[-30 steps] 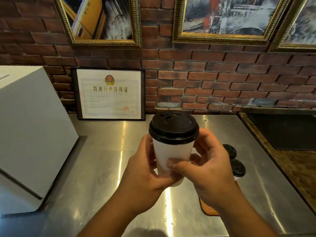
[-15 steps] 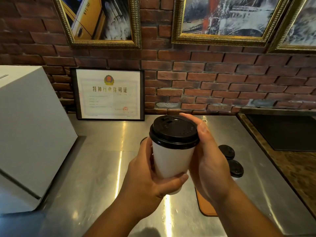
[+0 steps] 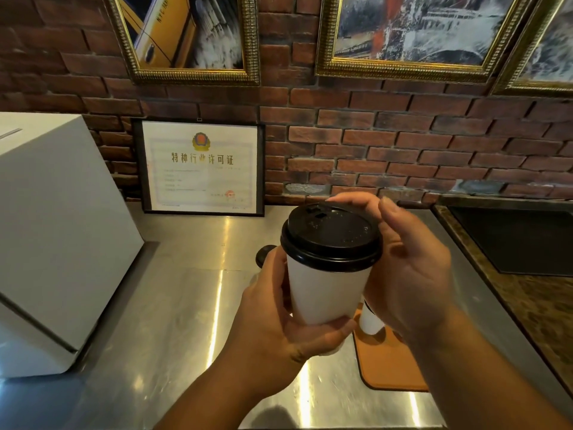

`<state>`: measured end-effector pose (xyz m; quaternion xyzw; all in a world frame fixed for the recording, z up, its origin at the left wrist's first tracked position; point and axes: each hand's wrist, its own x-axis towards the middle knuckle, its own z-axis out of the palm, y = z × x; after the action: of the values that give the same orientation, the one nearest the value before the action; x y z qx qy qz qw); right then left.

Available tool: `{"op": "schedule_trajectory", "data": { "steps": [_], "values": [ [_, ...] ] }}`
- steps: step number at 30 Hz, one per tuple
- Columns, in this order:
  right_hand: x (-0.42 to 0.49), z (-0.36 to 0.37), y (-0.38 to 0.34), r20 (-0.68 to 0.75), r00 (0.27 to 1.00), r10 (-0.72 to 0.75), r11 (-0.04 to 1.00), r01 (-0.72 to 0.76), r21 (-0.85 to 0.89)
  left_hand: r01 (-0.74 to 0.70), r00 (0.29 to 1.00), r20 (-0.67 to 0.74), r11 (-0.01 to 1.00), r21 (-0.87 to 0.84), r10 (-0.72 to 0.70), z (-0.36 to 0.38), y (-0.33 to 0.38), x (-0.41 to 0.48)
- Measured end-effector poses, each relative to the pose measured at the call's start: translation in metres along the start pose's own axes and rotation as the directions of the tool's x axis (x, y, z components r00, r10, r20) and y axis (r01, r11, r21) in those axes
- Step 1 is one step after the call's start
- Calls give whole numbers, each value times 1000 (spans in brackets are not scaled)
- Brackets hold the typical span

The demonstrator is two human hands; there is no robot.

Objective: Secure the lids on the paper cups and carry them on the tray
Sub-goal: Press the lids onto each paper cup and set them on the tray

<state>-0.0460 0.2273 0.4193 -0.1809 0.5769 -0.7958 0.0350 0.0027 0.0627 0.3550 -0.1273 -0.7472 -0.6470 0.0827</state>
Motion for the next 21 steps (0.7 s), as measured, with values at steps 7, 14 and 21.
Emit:
{"op": "schedule_trajectory", "data": {
  "steps": [7, 14, 21],
  "values": [
    [9, 11, 1, 70, 991, 117, 983, -126, 132, -2, 1000, 17, 1000, -1, 2, 0, 2, 0],
    [7, 17, 1, 35, 992, 118, 969, -123, 212, 7, 1000, 12, 1000, 4, -7, 7, 2, -4],
    [-8, 10, 3, -59, 998, 37, 992, -29, 120, -18, 999, -30, 997, 72, 20, 4, 7, -3]
  ]
}}
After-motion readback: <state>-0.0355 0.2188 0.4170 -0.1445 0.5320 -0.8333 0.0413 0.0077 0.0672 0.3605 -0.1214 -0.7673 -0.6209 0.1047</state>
